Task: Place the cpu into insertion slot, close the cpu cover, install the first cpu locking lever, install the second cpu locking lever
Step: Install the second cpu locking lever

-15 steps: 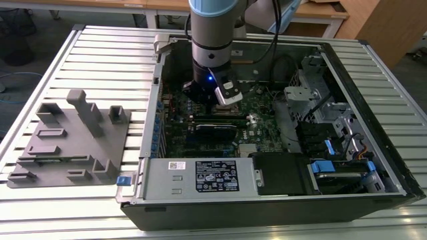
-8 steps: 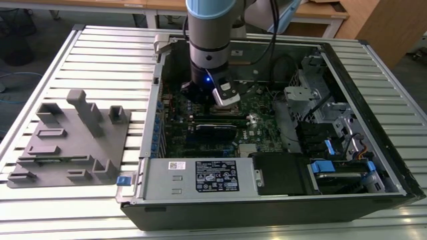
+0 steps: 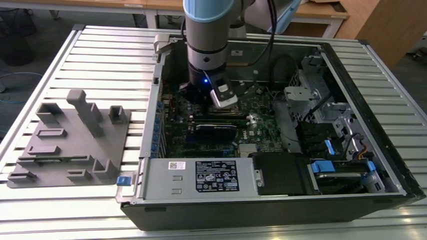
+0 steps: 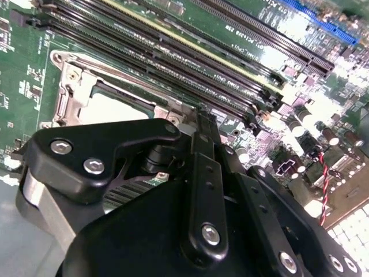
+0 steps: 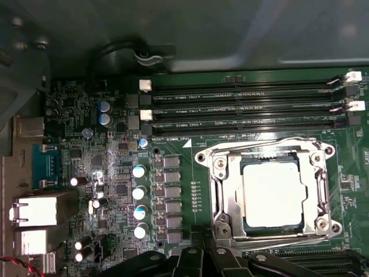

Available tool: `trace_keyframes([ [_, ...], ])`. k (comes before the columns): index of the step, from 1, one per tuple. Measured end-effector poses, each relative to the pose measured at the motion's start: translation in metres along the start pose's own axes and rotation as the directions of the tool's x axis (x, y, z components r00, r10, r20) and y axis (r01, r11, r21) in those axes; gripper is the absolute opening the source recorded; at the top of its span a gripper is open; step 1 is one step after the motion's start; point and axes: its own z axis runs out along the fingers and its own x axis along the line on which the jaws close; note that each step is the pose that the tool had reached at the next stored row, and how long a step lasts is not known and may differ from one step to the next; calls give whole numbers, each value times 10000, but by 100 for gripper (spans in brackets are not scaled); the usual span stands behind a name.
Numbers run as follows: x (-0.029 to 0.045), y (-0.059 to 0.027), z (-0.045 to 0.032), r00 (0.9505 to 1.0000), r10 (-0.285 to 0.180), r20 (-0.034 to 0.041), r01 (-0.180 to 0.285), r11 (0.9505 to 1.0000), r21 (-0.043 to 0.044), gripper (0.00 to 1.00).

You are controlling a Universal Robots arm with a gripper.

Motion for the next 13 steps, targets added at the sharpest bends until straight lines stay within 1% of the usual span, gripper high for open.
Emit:
trace_keyframes([
  [3,14,-3,7,10000,1,-3,-1,10000,-38,11],
  [7,16,-3,-6,10000,1,-4,-1,10000,-41,11],
  [10,13,3,-66,10000,2,-2,-2,10000,-44,11],
  [13,11,9,-153,10000,2,-3,-2,10000,-42,11],
])
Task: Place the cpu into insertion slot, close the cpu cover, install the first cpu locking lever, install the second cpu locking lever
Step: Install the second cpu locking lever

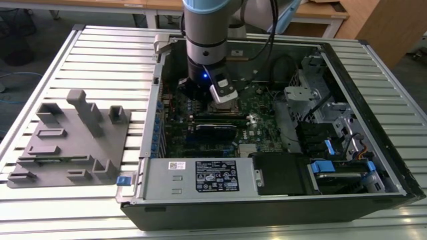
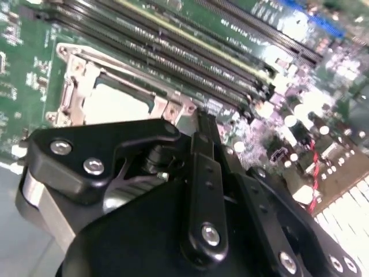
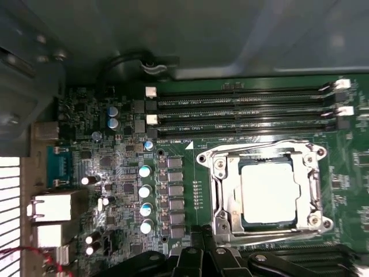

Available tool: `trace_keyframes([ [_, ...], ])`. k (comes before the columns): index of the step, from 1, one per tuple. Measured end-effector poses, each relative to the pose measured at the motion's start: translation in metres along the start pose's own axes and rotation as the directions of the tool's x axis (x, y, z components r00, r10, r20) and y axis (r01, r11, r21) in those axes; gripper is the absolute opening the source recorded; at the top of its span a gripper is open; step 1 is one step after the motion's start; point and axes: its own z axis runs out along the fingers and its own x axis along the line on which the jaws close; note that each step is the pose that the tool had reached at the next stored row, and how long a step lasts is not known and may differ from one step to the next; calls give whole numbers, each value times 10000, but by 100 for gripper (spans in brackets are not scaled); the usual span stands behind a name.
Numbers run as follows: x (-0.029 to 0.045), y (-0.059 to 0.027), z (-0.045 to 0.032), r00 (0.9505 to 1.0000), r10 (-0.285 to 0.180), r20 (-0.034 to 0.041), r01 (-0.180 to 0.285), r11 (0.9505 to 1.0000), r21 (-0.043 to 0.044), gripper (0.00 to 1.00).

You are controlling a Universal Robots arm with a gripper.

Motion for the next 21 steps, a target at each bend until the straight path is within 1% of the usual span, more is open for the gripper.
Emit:
trace_keyframes([
  [6,-6,15,-185,10000,0,1,0,10000,0,11],
  [8,-7,19,-222,10000,0,1,0,10000,-1,11],
  [12,-12,19,-222,10000,-2,1,2,10000,-2,11],
  [15,-55,25,-218,10000,0,0,0,10000,-1,11],
  [17,-113,31,-213,10000,-2,1,2,10000,0,11],
  [21,-262,44,-199,10000,-1,0,1,10000,-1,11],
])
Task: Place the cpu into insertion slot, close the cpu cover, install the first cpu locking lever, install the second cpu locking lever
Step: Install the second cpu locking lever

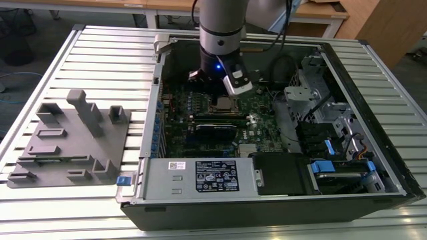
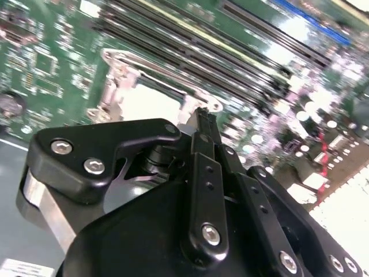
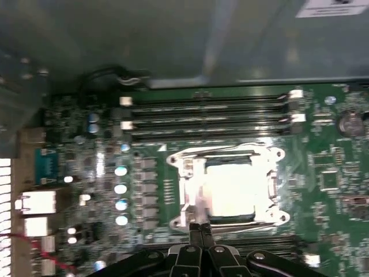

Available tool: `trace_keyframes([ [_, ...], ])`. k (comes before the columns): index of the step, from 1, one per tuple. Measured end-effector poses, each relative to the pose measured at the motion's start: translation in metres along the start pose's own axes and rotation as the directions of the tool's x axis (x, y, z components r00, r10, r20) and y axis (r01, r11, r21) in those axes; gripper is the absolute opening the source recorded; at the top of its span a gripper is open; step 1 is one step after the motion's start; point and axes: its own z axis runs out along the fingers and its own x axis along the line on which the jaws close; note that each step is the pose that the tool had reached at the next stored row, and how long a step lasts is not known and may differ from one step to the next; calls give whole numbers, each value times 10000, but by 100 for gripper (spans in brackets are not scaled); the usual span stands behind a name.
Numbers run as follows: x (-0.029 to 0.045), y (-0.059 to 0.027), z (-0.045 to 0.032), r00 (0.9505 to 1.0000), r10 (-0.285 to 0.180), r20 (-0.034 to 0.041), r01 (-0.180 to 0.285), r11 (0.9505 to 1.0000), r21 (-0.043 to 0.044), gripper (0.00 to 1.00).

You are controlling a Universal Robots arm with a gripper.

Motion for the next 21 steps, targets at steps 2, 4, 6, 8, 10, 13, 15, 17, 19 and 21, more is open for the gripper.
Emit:
trace_keyframes([
  [2,-75,6,7,10000,1,0,-1,10000,0,11],
  [4,-140,11,13,10000,0,0,0,10000,0,11],
  [6,-187,17,18,10000,1,-1,-1,10000,0,11],
  [8,-219,28,24,10000,0,-1,0,10000,0,11],
  [10,-226,51,30,10000,2,0,-2,10000,0,11],
  [13,-222,114,41,10000,-1,0,1,10000,1,11],
  [15,-219,159,51,10000,-2,1,2,10000,-1,11],
  [17,-226,189,60,10000,-5,0,5,10000,0,11],
  [19,-235,219,69,10000,-11,-1,11,10000,0,11],
  [21,-242,248,76,10000,-21,-2,21,10000,1,11],
])
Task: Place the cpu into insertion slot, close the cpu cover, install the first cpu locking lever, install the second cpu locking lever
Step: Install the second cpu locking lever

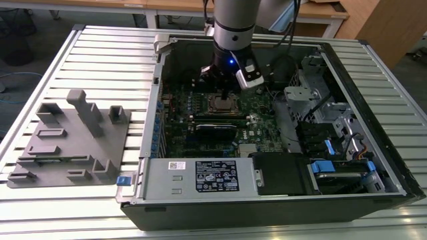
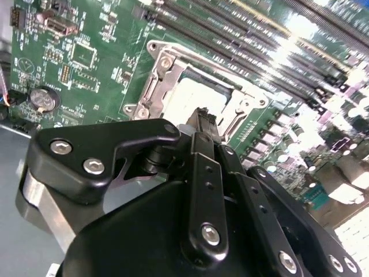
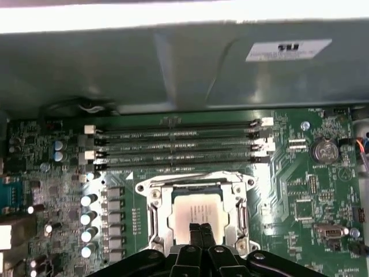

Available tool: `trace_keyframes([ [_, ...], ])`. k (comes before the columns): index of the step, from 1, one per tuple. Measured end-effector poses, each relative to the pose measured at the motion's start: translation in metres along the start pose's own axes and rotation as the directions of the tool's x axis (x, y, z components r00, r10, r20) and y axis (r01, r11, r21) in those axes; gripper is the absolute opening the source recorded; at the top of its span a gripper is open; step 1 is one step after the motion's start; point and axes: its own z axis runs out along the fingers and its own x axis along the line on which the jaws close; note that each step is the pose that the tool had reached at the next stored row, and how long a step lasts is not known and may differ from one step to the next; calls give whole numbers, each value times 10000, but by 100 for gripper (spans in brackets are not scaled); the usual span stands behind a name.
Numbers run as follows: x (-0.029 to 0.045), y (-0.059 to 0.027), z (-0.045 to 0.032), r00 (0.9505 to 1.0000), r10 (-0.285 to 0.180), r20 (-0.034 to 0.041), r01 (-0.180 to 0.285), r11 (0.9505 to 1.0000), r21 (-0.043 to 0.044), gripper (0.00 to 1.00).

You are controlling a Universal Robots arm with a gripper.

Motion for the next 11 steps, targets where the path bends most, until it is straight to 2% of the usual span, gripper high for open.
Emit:
trace_keyframes([
  [5,-68,13,7,10000,-26,-3,26,10000,-2,11],
  [11,-81,14,8,10000,-26,-3,26,10000,-2,11],
])
